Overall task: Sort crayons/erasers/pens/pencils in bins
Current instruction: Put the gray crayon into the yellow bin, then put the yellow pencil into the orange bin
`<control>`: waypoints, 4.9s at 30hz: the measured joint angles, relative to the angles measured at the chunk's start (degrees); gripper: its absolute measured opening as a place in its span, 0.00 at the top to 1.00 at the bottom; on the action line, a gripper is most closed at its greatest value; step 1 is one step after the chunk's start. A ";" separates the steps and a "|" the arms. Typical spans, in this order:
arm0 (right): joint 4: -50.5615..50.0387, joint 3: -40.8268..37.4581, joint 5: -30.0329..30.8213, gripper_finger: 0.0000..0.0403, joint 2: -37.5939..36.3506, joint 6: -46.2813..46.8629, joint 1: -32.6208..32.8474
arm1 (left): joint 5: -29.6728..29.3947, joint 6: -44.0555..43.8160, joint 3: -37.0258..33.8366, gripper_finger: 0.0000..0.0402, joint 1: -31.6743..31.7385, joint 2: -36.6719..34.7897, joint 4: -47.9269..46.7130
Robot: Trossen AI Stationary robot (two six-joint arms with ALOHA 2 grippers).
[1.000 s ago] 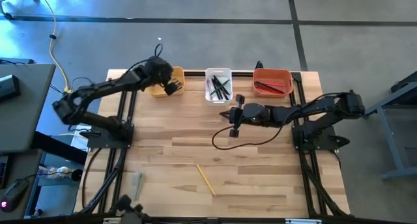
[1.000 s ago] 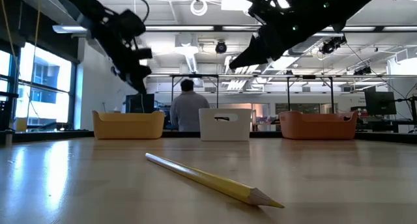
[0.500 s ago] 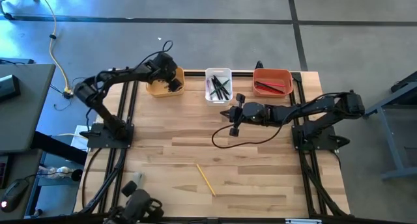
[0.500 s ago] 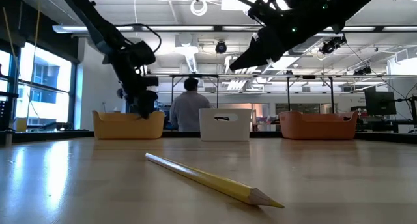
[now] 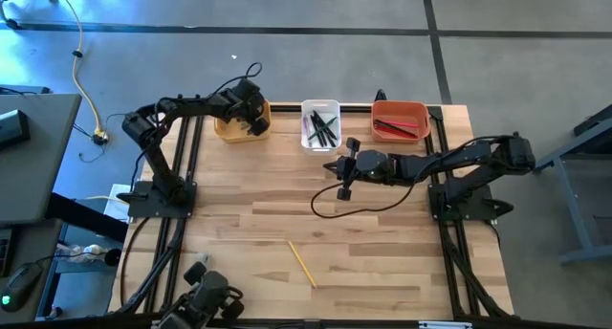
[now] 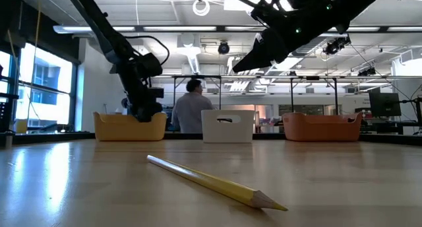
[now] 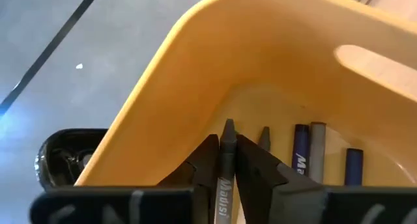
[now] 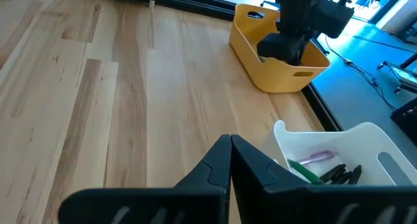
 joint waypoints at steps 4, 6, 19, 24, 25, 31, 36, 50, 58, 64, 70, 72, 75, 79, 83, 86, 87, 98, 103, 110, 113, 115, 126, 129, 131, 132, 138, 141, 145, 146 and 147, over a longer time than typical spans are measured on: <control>0.00 0.00 0.00 1.00 0.00 0.37 0.00 | 0.00 0.03 0.00 0.84 0.04 -1.12 -0.04; 0.00 0.00 0.33 1.00 0.00 0.44 0.01 | 0.49 0.65 0.00 0.82 0.04 -2.25 -0.04; 0.04 0.00 4.13 1.00 0.01 4.33 3.26 | 8.23 -4.18 -11.59 0.99 -8.86 -24.82 10.91; 1.61 0.00 5.19 1.00 0.02 9.89 6.61 | 15.42 -6.26 -24.28 0.99 -17.49 -36.73 27.50; 2.09 0.00 5.68 1.00 0.02 11.21 7.29 | 16.75 -6.80 -26.58 1.00 -19.24 -38.85 30.43; 3.71 0.11 12.94 1.00 0.02 21.59 11.70 | 24.75 -9.87 -37.48 1.00 -28.50 -48.25 47.08; 1.90 2.80 14.45 1.00 0.88 28.31 15.91 | 27.57 -11.20 -42.38 1.00 -33.31 -52.16 53.94; -31.54 30.17 15.98 1.00 20.72 51.25 24.20 | 27.44 -10.51 -43.47 1.00 -37.90 -53.34 54.44; -39.09 41.95 9.61 1.00 32.11 60.26 27.19 | 27.38 -10.62 -43.47 1.00 -38.51 -53.32 54.40; -42.63 47.33 5.35 0.98 38.79 64.53 29.01 | 27.38 -10.53 -43.47 1.00 -39.59 -53.32 54.34; -43.62 51.72 1.50 0.84 44.62 66.18 30.44 | 27.38 -10.53 -43.47 1.00 -40.02 -53.30 54.08; -44.00 53.27 1.00 0.78 46.34 66.93 30.76 | 27.37 -10.57 -43.47 1.00 -40.02 -53.30 53.89; -45.09 54.93 0.93 0.72 48.20 66.97 30.97 | 27.35 -10.60 -43.47 1.00 -40.02 -53.30 53.03; -46.74 56.28 1.12 0.69 49.18 67.07 30.99 | 27.35 -11.08 -43.48 1.00 -40.02 -53.27 52.14; -49.51 56.39 1.89 0.73 49.22 66.52 30.99 | 27.35 -11.97 -43.63 1.00 -40.02 -53.26 52.23; -52.68 56.46 2.40 0.81 49.21 65.44 31.02 | 27.35 -12.05 -43.63 1.00 -40.02 -53.25 52.22; -53.88 56.46 2.35 0.84 49.20 65.31 30.98 | 27.35 -12.10 -43.63 1.00 -40.02 -53.26 52.23; -59.54 56.43 -2.88 0.88 49.07 55.40 28.72 | 27.11 -12.04 -43.65 1.00 -41.92 -53.27 52.24; -59.62 56.33 -3.56 0.91 49.07 48.23 28.44 | 27.10 -12.48 -43.67 1.00 -42.61 -53.27 52.24; -63.76 55.65 -0.07 0.99 46.22 41.31 28.39 | 27.09 -13.40 -43.69 1.00 -42.69 -53.27 52.22; -65.08 55.59 2.93 0.98 44.37 40.98 28.31 | 27.09 -13.52 -43.69 1.00 -42.69 -53.27 52.19; -65.54 55.38 5.26 0.98 42.95 41.09 28.45 | 27.09 -13.52 -43.69 1.00 -42.69 -53.27 52.14; -41.19 33.31 9.87 0.99 30.84 36.71 29.39 | 27.09 -13.52 -43.69 1.00 -42.69 -53.27 51.78; -27.32 22.72 13.16 0.99 24.08 34.79 29.41 | 27.08 -13.52 -43.69 1.00 -42.69 -53.27 51.80; -20.09 15.68 15.27 0.99 19.60 34.25 29.01 | 26.90 -13.52 -43.69 1.00 -42.69 -53.27 51.83; -17.38 12.60 16.02 0.99 17.40 33.86 28.57 | 26.87 -13.52 -43.69 1.00 -42.69 -53.27 51.80; -13.88 0.45 23.66 1.00 2.44 32.84 24.66 | 26.68 -13.52 -43.69 1.00 -42.68 -53.27 51.84; -18.25 -2.41 27.33 1.00 -5.13 29.97 20.77 | 26.68 -13.52 -43.69 1.00 -42.68 -53.27 51.84; -26.57 -3.80 29.49 1.00 -12.92 24.16 13.40 | 26.47 -13.55 -43.69 1.00 -42.69 -53.27 51.84; -27.99 -3.80 29.54 1.00 -14.36 22.05 11.24 | 26.42 -13.55 -43.69 1.00 -42.69 -53.27 51.84; -29.20 -3.80 29.56 1.00 -15.58 19.48 8.94 | 26.12 -13.57 -43.69 1.00 -42.69 -53.27 51.82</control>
